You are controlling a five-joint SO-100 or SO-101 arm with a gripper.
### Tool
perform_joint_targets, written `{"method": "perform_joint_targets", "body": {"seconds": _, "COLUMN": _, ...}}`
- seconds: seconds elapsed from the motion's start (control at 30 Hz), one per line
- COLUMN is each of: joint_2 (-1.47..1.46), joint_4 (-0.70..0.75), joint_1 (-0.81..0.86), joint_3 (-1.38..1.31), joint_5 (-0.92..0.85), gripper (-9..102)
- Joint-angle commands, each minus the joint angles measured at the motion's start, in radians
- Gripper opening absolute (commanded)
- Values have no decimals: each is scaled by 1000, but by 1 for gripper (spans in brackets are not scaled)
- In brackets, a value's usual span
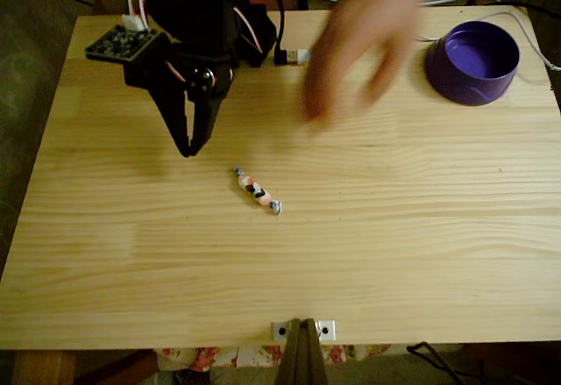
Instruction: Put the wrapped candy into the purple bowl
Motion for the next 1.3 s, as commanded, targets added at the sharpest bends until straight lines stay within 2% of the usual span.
{"method": "perform_joint_targets", "body": {"seconds": 0.0, "joint_2": 6, "joint_4": -2, "joint_1": 3, "joint_3": -17, "joint_5": 2, "gripper": 0}}
{"method": "perform_joint_targets", "body": {"seconds": 0.67, "joint_2": 6, "joint_4": -2, "joint_1": 3, "joint_3": -17, "joint_5": 2, "gripper": 0}}
{"method": "perform_joint_targets", "body": {"seconds": 0.83, "joint_2": 6, "joint_4": -5, "joint_1": -63, "joint_3": -17, "joint_5": -51, "gripper": 0}}
{"method": "perform_joint_targets", "body": {"seconds": 1.0, "joint_2": 6, "joint_4": -5, "joint_1": -58, "joint_3": -17, "joint_5": -48, "gripper": 0}}
{"method": "perform_joint_targets", "body": {"seconds": 1.1, "joint_2": 6, "joint_4": -5, "joint_1": -64, "joint_3": -17, "joint_5": -63, "gripper": 9}}
{"method": "perform_joint_targets", "body": {"seconds": 1.2, "joint_2": 6, "joint_4": -5, "joint_1": -51, "joint_3": -17, "joint_5": -41, "gripper": 0}}
{"method": "perform_joint_targets", "body": {"seconds": 1.27, "joint_2": 6, "joint_4": -5, "joint_1": -26, "joint_3": -17, "joint_5": -18, "gripper": 0}}
